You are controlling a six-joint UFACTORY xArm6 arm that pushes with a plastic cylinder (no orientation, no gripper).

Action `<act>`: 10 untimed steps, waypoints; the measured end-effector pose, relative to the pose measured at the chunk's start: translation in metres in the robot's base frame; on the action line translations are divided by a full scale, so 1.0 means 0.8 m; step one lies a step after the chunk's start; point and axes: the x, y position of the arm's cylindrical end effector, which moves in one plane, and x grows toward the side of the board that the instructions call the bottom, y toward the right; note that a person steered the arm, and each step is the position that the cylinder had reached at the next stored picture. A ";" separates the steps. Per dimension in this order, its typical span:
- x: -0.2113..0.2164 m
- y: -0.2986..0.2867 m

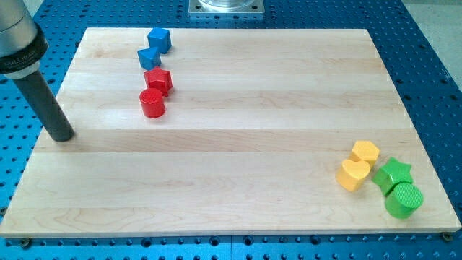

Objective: Push the red circle into the yellow heart

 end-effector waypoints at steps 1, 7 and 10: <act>-0.058 0.008; 0.044 0.445; 0.053 0.342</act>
